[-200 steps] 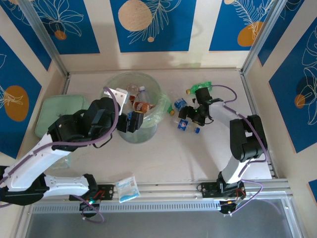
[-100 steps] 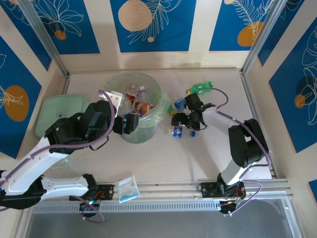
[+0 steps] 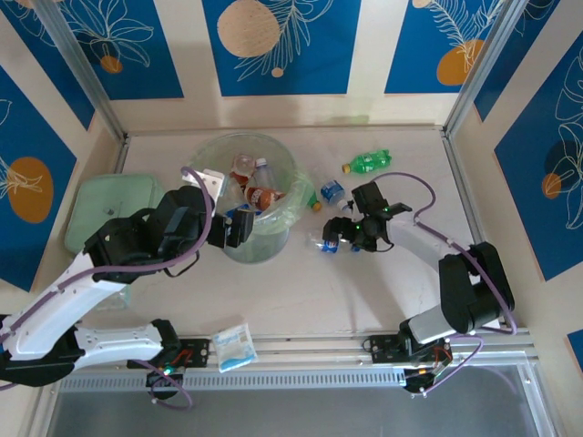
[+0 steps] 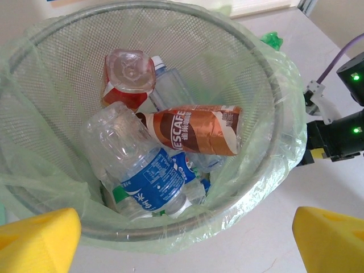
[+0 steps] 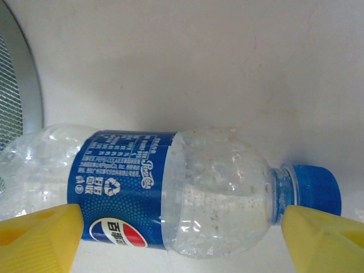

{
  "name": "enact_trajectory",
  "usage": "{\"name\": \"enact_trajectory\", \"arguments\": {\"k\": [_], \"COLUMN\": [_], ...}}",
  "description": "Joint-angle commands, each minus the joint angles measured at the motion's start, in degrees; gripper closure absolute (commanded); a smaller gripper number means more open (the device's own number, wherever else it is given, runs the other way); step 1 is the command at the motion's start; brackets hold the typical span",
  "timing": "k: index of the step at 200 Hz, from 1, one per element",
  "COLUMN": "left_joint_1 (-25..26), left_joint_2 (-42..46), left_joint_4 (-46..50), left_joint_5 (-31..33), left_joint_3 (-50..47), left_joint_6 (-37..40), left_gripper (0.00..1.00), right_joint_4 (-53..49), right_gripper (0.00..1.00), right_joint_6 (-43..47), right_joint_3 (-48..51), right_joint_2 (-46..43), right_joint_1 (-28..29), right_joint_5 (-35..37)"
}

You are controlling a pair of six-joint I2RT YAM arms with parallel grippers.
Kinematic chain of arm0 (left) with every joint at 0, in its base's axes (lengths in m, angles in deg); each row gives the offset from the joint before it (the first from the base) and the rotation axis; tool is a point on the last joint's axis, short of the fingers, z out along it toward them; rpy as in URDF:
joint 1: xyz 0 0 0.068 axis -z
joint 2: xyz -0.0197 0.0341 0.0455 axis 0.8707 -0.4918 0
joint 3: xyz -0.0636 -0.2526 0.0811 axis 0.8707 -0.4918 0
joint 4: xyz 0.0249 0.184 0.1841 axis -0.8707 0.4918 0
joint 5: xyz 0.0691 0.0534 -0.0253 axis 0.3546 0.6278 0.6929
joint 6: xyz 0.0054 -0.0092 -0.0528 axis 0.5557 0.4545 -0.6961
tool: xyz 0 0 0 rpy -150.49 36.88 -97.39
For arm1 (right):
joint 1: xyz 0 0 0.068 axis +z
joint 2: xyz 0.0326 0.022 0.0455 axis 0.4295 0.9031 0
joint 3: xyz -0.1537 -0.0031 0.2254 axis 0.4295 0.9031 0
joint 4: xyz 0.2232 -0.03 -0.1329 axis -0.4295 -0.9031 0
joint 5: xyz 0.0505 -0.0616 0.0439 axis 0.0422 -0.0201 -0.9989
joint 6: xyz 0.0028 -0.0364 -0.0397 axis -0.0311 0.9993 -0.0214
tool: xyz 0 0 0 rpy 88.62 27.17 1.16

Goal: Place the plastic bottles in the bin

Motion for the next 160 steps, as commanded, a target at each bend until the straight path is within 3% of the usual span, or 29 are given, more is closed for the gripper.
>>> {"name": "enact_trajectory", "arguments": {"k": [1,46,87,160], "left_joint_1": [-0.8,-1.4,-1.8,-2.5], "left_joint_2": [0.7,0.7,0.9,1.1], "left_joint_4": [0.2,-0.4,-0.4,-1.1], "left_joint_5": [-0.5,-0.9,-1.5,-2.2], "left_joint_3": [-0.7,-1.0,-1.3,-1.7], "left_joint_6": [-0.3,-0.1,-0.2,0.1], "left_gripper": [0.05,0.05,0.05,0.05], "right_joint_4": [-1.9,-2.9,0.7,-3.5], "right_gripper": [0.08,0.07,0.06,0.11], "right_joint_6": [-0.9,-2.1,-0.5,-2.0], "right_joint_3": [1.8,1.3,0.1,0.6], "right_joint_2": [-1.9,-4.6,0.2,-1.1], "right_joint_1": [0.1,0.4,-2.4,4.4], "right_joint_5": [-2.1,0.0,-4.0,3.7]}}
